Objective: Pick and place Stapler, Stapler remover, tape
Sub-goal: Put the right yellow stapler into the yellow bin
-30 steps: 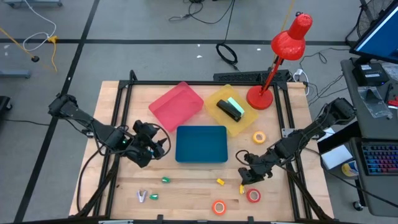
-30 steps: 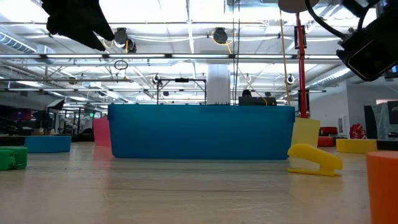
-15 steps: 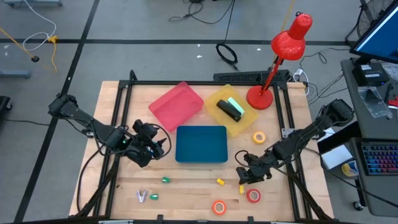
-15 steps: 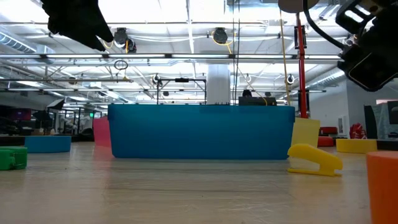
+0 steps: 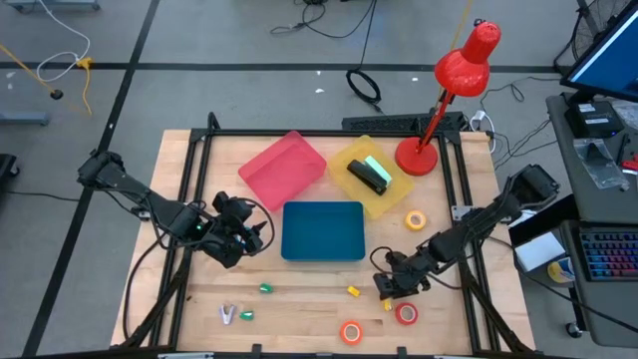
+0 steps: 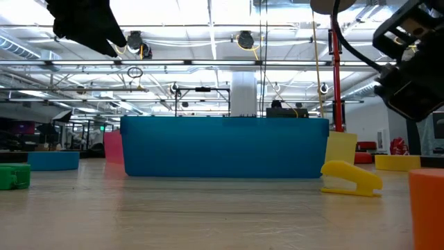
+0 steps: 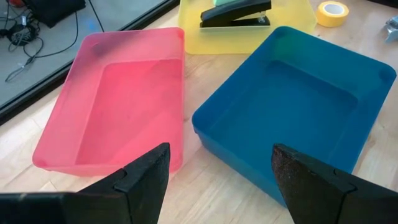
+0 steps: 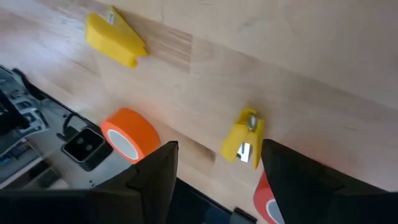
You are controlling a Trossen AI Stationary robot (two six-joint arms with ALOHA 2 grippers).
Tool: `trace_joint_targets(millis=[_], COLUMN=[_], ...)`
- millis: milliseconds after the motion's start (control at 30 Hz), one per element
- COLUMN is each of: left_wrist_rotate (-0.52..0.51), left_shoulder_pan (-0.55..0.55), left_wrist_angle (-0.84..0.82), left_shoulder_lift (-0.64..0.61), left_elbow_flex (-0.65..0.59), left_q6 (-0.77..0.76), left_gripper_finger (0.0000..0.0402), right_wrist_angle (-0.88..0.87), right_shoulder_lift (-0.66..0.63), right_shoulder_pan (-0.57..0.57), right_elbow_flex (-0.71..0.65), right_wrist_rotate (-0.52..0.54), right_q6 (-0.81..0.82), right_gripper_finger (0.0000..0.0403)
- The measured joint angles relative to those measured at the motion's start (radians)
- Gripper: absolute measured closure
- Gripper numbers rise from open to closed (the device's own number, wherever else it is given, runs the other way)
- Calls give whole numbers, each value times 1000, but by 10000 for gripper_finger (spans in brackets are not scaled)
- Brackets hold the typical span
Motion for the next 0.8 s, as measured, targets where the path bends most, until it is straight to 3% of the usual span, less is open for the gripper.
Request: trace_joint_targets(millis=[600, 800], left_wrist_rotate=[1, 0], left_shoulder_pan=[0, 0], left_wrist_angle=[-1, -1], left_shoulder_lift=[0, 0], left_elbow_flex=[0, 0], left_q6=[23, 25], left_gripper_finger=[128, 128], right_wrist_angle=[60, 10], right_shoulder_lift=[97, 98], right_shoulder_pan=[6, 6], right_elbow_flex=[2, 2], right_wrist_rotate=[-3, -19], right_q6=[-20, -23], right_gripper_finger=[183, 216])
